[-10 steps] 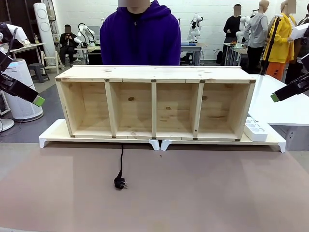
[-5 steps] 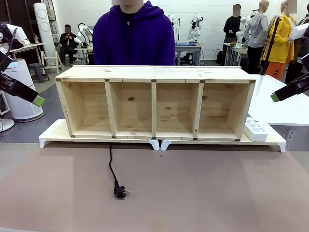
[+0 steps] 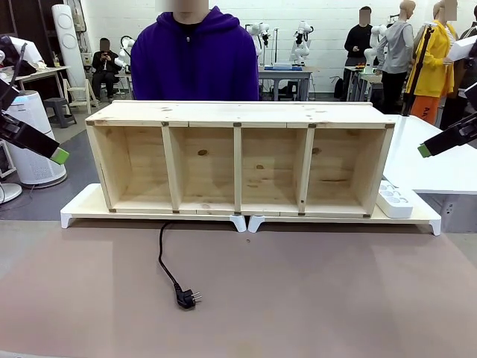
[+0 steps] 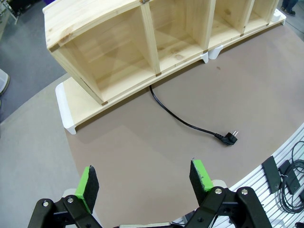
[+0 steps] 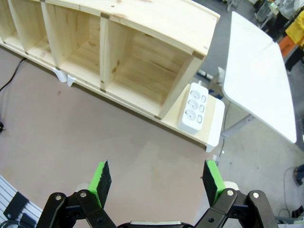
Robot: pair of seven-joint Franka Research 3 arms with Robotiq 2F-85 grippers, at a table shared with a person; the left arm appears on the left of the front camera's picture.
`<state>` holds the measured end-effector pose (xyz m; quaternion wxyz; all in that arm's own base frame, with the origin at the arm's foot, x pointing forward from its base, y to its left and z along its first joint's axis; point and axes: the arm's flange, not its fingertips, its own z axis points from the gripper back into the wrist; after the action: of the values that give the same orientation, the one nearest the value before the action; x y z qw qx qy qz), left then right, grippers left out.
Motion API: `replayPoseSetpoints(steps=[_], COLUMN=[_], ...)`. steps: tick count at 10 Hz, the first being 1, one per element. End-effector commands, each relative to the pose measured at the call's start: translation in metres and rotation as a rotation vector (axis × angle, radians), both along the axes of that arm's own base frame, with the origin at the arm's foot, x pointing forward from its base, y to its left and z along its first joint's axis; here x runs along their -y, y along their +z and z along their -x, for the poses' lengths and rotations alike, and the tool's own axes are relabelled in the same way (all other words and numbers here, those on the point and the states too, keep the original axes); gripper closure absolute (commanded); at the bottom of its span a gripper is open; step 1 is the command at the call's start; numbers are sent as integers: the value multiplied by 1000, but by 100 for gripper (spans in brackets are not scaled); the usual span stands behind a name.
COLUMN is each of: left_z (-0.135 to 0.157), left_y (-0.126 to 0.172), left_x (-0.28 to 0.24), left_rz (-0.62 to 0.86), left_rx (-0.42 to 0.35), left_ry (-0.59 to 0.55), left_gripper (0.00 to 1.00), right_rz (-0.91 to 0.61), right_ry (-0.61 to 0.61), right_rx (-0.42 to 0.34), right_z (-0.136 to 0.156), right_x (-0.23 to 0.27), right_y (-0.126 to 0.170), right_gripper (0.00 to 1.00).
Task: Perform cable management.
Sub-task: When the cord part of the Power Cable appears at the lower middle area of the table and stops, grasp the cord part of the Power Cable.
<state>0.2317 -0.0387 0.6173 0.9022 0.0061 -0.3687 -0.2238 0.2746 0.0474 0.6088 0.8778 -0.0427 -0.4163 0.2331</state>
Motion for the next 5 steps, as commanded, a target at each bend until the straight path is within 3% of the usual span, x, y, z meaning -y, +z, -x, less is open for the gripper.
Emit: replayPoseSetpoints(steps=[1, 5], left_z=[-3, -3], left_y=[0, 0], left_x=[-1, -1], left_rz=[0, 0], left_rx=[10, 10], left_ry=[-6, -6], left_gripper=[0, 0], right_rz=[0, 0], right_ry=[-1, 0], right_rx=[-2, 0], right_z=[-3, 0], right_x=[0, 0], right_y=[-2, 0], right_gripper=[0, 0])
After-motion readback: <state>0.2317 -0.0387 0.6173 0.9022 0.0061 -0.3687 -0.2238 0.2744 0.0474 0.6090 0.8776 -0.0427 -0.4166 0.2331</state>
